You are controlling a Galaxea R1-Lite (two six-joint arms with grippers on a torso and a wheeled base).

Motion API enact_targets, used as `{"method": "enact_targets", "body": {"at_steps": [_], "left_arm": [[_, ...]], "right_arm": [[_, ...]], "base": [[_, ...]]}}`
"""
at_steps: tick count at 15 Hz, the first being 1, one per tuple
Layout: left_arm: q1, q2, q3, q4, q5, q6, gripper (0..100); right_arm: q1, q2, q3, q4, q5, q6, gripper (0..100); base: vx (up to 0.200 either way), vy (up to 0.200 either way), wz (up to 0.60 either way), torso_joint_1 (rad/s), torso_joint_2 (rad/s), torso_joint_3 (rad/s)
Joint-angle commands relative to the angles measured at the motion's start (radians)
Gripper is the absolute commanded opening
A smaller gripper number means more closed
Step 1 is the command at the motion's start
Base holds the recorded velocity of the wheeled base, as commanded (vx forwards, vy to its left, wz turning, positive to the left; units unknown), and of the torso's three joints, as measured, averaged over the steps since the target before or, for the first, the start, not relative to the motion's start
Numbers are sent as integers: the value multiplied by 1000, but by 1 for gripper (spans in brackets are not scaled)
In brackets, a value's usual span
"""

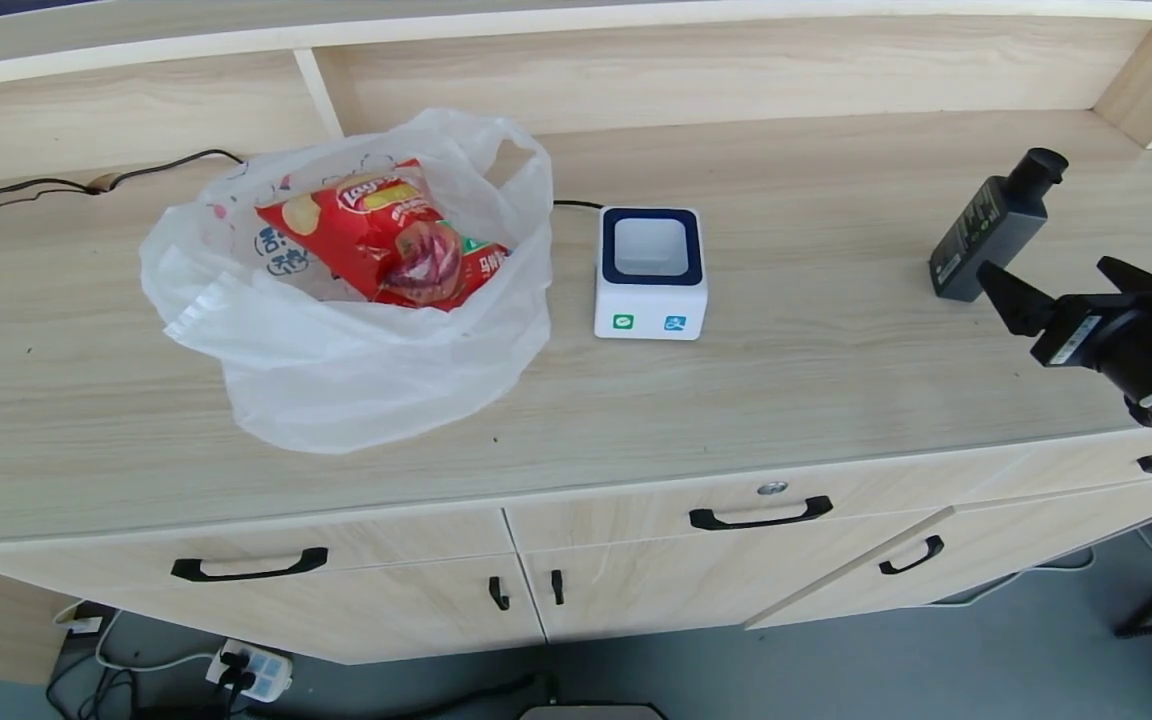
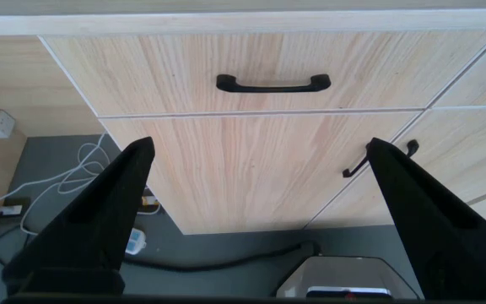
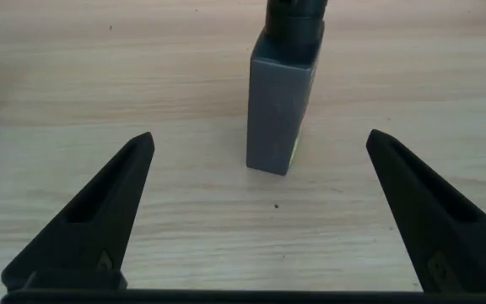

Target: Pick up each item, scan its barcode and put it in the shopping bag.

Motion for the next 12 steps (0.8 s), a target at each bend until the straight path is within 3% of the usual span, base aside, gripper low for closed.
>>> {"method": "enact_targets", "body": {"at_steps": [1,4,12], "left_arm": [[0,2,0,0,0,0,100],[-1,2,0,0,0,0,100],[0,2,0,-5,0,3,100]], "right_arm": [[11,95,-102,2,1,27,100],[14,174,-246,39,1,69,100],[2,315,-481,84,-39,122,100]], "base": [[0,0,0,0,0,0],[0,0,0,0,0,0],[0,0,0,0,0,0]]}}
